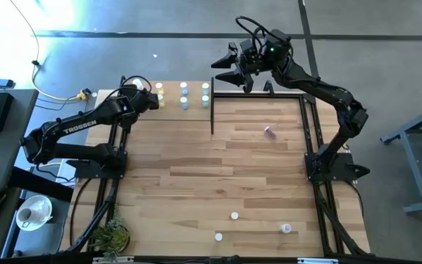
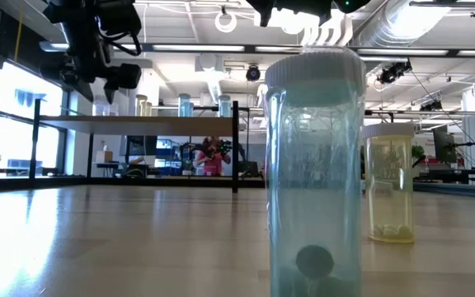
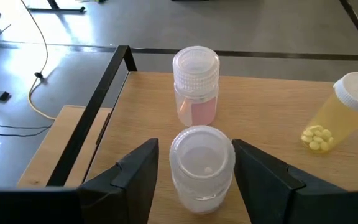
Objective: Pick and place medicine bottles onto shelf by color
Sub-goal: Put the top white pill bottle on the shelf aligned with the other white pill bottle
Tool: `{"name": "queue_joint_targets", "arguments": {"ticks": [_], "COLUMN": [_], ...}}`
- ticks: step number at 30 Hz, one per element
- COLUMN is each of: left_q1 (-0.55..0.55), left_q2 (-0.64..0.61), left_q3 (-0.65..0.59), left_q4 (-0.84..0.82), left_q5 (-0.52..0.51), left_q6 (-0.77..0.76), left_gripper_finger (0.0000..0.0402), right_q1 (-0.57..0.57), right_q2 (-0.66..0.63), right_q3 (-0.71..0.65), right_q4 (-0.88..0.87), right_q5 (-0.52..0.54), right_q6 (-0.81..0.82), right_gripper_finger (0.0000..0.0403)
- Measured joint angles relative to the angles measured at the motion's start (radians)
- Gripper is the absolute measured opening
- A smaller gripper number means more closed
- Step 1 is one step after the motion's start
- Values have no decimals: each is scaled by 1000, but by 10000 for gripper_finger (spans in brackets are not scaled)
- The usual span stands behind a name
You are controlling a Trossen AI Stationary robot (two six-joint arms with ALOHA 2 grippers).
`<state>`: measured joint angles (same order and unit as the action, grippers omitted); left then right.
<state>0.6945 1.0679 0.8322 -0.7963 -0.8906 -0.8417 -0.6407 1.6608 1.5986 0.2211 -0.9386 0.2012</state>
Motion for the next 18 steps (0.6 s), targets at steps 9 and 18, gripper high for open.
{"name": "queue_joint_targets", "arguments": {"ticks": [9, 18], "left_q1": [0, 0], "left_q2": [0, 0], "left_q3": [0, 8], "left_q4": [0, 28], "left_q5": [-11, -33], "left_q6": [26, 40], "left_gripper_finger": [164, 163], "right_q1": [0, 0], "right_q2": [0, 0], "right_q3": [0, 0], "right_q4": [0, 0], "right_q5": [0, 0], "right_q6": [0, 0], "right_gripper_finger": [222, 222]}}
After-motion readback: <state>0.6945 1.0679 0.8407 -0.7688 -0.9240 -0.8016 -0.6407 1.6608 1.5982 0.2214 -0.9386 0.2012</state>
